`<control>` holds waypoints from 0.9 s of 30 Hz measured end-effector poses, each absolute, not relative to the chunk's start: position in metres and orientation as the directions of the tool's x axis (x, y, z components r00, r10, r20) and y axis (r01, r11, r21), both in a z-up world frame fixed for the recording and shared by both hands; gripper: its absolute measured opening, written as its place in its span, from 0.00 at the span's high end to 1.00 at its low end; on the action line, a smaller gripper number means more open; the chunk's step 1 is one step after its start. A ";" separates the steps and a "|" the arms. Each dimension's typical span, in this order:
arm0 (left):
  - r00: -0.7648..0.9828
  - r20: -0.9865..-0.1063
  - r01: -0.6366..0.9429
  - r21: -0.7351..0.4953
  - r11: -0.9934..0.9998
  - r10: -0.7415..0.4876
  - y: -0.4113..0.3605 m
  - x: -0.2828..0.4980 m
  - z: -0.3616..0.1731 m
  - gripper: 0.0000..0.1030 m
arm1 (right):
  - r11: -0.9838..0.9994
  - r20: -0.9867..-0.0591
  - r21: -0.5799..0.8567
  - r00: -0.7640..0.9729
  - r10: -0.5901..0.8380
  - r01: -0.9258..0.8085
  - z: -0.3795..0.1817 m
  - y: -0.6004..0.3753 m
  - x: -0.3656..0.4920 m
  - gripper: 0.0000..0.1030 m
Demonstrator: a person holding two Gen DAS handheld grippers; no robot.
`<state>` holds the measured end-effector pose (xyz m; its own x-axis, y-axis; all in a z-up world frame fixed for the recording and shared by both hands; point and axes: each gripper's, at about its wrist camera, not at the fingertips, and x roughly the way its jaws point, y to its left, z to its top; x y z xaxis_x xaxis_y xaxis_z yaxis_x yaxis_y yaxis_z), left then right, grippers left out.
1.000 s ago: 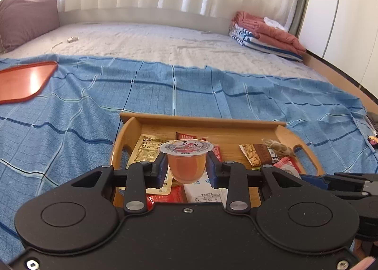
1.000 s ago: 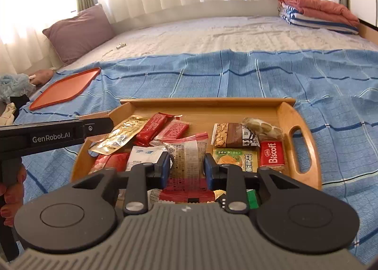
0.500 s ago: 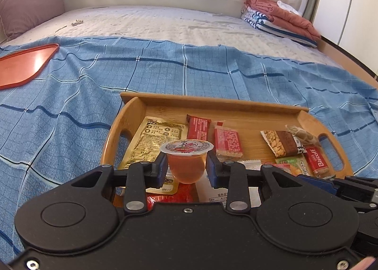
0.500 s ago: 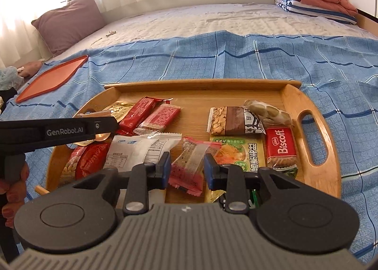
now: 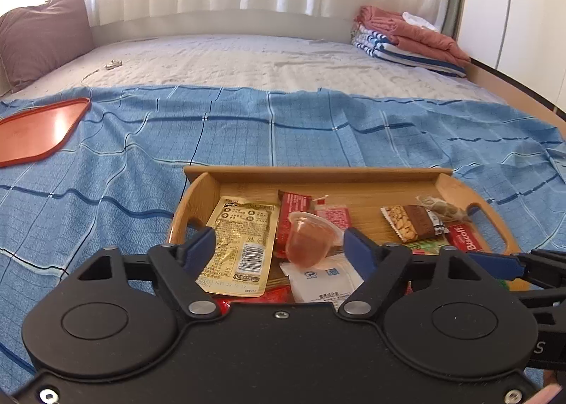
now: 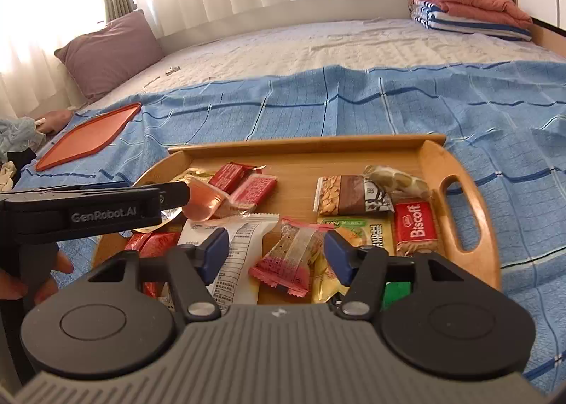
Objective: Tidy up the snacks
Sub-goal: 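Carry the jelly cup and pink pastry onto the tray and open both grippers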
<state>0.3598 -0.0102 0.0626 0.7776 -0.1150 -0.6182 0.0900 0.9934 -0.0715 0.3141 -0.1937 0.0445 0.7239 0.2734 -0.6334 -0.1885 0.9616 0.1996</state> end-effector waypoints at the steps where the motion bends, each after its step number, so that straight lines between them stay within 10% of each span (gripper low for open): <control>1: 0.780 -0.614 0.094 -0.073 0.993 -0.119 -0.010 0.356 0.067 0.17 | 0.963 -0.629 0.194 0.730 0.269 -0.188 0.048 -0.194 0.312 0.24; 15: 0.818 -0.557 0.154 -0.031 0.988 -0.145 -0.004 0.264 0.125 0.11 | 0.974 -0.552 0.143 0.802 0.228 -0.178 0.101 -0.204 0.249 0.01; 27: 0.857 -0.490 0.160 -0.040 0.986 -0.159 0.013 0.153 0.183 0.05 | 0.967 -0.463 0.073 0.851 0.248 -0.242 0.157 -0.196 0.160 0.00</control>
